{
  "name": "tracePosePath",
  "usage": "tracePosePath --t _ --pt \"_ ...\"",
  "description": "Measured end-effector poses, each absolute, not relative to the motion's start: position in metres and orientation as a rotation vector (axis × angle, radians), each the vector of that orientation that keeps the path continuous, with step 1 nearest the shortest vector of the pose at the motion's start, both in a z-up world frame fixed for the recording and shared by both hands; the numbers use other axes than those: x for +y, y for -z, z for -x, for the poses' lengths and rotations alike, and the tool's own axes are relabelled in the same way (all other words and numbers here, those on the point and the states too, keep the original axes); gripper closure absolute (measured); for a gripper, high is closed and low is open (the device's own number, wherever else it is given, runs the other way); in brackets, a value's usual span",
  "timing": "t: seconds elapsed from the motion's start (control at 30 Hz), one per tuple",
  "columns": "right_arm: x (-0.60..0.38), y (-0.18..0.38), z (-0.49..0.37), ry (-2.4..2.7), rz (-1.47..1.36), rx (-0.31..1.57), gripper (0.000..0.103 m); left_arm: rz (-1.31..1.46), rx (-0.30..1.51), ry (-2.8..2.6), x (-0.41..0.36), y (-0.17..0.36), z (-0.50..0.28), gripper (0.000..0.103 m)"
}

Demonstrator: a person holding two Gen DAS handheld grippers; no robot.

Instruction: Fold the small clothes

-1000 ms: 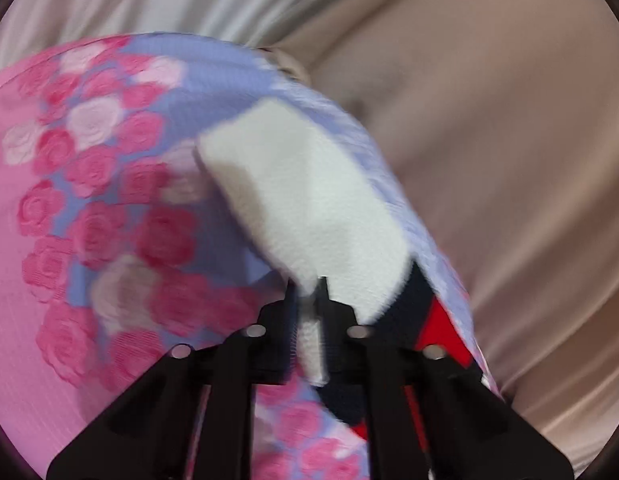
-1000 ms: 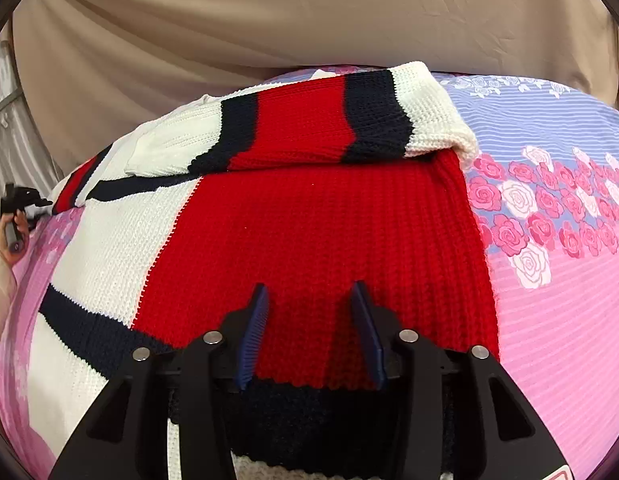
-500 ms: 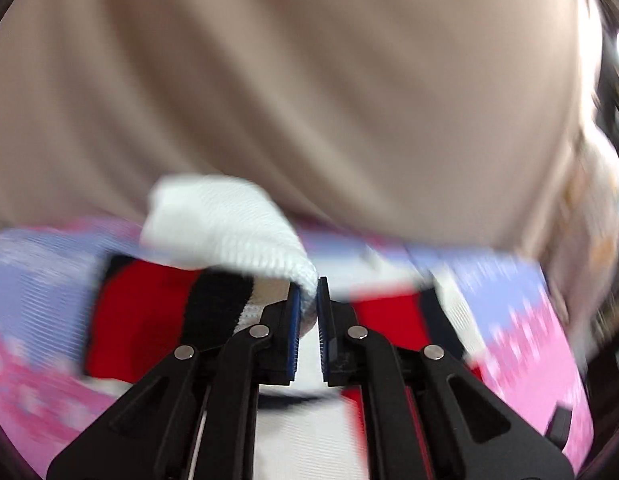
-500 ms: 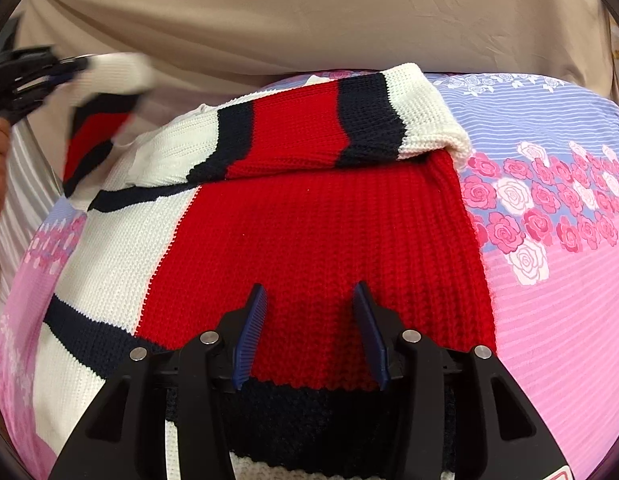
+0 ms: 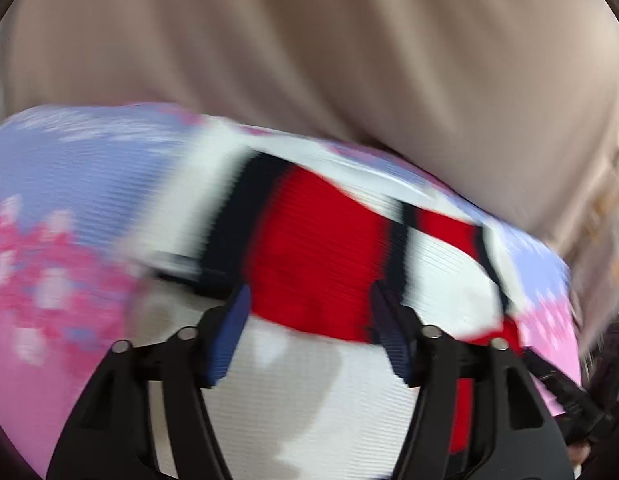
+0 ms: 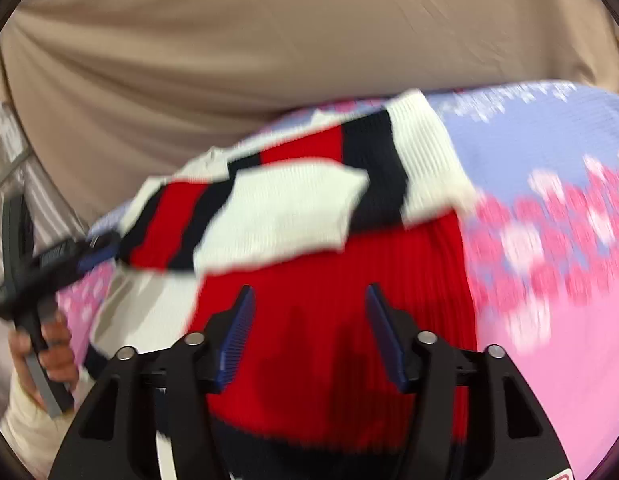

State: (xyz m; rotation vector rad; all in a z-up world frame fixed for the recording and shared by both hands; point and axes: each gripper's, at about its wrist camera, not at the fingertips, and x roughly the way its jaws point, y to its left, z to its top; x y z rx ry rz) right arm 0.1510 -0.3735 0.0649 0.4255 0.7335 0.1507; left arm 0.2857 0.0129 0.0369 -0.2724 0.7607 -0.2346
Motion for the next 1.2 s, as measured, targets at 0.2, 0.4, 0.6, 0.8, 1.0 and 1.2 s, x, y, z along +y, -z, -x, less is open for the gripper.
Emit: tracePosePath --t 0.2,0.4,0.6,0.8,1.0,1.2 --pt "-0.382 -0.053 -0.218 -0.054 -0.530 0.830 0.039 0.458 0.832 0.176 0.057 -0.023 -0.304 0.043" --pt "-0.367 -0.049 -0.239 -0.053 -0.456 0.853 0.080 0.598 0.888 0.199 0.083 -0.017 -0.326 0.046" --pt "-0.346 -0.153 -0.216 -0.150 -0.305 0.513 0.095 0.602 0.843 0.181 0.089 -0.036 -0.331 0.091" --pt "-0.377 -0.083 -0.277 0.014 -0.246 0.766 0.096 0.470 0.854 0.085 0.082 -0.019 -0.332 0.094" --pt "-0.387 -0.104 -0.248 -0.134 -0.376 0.519 0.096 0.376 0.832 0.049 0.066 -0.005 -0.330 0.094" --pt "-0.409 -0.036 -0.288 0.016 -0.389 0.769 0.095 0.325 0.802 0.045 0.056 0.004 -0.329 0.092"
